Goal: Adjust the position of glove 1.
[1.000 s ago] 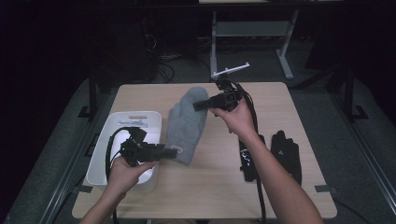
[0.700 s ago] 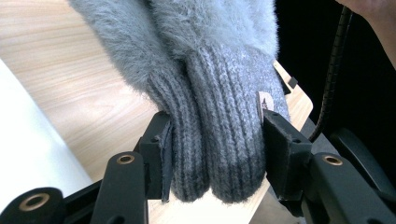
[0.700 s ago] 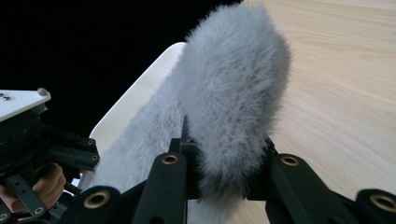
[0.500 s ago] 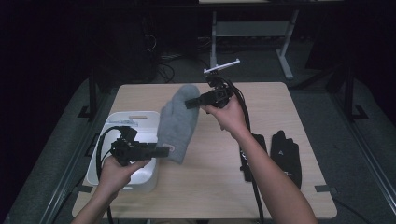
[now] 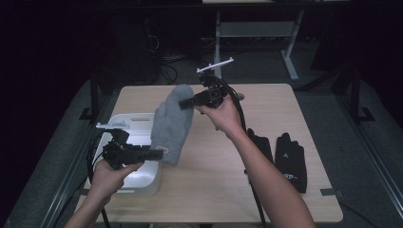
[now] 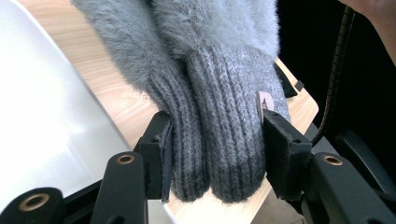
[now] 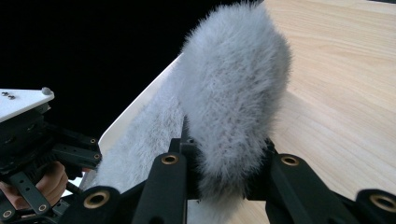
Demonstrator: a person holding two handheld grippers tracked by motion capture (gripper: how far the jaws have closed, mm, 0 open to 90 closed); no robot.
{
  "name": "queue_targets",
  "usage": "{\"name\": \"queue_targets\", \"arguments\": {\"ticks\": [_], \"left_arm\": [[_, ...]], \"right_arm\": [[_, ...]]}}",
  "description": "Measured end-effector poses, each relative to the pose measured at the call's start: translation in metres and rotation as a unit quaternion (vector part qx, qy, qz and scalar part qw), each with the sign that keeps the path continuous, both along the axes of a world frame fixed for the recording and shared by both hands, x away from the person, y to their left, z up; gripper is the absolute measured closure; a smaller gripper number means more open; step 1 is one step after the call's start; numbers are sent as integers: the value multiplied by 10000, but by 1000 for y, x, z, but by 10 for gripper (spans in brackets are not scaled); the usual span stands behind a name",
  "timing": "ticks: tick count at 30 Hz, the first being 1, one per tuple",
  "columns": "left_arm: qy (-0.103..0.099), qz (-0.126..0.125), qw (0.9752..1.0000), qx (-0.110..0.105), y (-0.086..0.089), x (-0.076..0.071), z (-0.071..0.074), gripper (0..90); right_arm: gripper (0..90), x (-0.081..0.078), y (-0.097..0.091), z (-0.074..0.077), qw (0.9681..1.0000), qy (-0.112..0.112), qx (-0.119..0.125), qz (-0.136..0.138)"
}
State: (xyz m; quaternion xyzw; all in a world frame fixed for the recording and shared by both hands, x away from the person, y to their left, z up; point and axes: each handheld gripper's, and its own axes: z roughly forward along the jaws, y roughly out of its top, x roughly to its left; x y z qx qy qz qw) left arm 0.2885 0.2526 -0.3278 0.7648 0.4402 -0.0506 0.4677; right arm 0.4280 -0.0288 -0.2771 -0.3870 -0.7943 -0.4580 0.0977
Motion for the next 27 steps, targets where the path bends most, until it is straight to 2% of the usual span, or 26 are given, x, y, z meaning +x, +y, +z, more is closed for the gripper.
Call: {"name": "queue_targets", "arguments": {"ticks": [9,17,27], "left_arm": [[8,72,10000,7,12,-1,0,497],[-21,175,9998,13,25,-3,2,496],[41,330,9994,-9,38,-6,-2,496]], "right_arm": [[743,2,12,-1,10000,71,28,39],[743,6,26,1,9999,26,74,138],[742,10,44,-5,9996,59,128,245]]}}
